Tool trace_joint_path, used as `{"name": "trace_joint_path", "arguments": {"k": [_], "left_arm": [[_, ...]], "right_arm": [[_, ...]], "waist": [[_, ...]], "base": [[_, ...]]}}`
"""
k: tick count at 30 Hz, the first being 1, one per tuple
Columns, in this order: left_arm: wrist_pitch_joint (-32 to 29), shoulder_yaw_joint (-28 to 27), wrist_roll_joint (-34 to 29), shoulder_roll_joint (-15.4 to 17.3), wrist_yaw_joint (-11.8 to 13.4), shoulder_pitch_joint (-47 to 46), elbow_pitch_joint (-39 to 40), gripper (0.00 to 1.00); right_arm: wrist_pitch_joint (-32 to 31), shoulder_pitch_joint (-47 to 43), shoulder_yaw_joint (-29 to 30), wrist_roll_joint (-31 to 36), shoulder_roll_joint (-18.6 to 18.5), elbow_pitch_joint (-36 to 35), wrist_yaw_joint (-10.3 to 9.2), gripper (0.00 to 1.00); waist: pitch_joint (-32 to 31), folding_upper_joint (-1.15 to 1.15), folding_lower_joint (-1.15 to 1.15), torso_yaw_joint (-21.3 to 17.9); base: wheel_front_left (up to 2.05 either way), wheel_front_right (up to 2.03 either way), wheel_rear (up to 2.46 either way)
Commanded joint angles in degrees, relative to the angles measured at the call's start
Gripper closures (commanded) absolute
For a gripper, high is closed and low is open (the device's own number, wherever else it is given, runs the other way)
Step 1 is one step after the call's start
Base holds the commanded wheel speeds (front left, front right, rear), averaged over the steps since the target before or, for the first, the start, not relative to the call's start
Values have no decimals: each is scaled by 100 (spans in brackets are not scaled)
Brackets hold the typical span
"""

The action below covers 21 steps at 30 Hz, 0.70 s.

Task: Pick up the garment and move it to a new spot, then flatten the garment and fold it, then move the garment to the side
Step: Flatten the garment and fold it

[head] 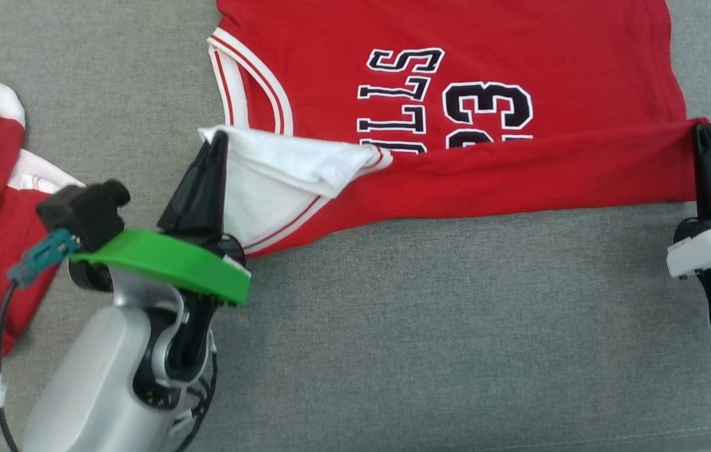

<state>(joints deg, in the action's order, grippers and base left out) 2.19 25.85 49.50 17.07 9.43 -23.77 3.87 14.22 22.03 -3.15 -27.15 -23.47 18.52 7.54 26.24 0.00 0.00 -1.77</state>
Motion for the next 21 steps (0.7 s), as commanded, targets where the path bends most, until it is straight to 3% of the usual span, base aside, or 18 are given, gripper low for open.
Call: {"name": "trace_joint_path", "arguments": {"k": [1,10,11,12,13,21], "left_arm": [[62,-11,-81,-23,-42,-237,-138,100],[212,140,-464,-78,-231,-1064,-919,100],[231,150,-497,-84,-230,-1109,-1000,100],[274,151,-543,-90,-228,-1151,-1072,93],[351,133,-582,-112,-196,-1191,-1156,0],[981,-30,-309,-270,-383,-473,-1253,0]], "right_arm": [[42,142,-25,-36,-43,86,-10,100],[101,735,-150,-8,-46,492,-10,100],[95,780,-153,4,-22,530,-10,84],[98,810,-149,9,9,558,-10,35],[99,866,-109,16,54,551,-10,0],[99,445,159,301,363,-7,-10,0]], "waist": [[109,0,0,13],[425,0,0,4],[438,0,0,5],[448,0,0,6],[455,0,0,7],[184,0,0,-54]], "base": [[0,0,0],[0,0,0],[0,0,0],[0,0,0],[0,0,0],[0,0,0]]}}
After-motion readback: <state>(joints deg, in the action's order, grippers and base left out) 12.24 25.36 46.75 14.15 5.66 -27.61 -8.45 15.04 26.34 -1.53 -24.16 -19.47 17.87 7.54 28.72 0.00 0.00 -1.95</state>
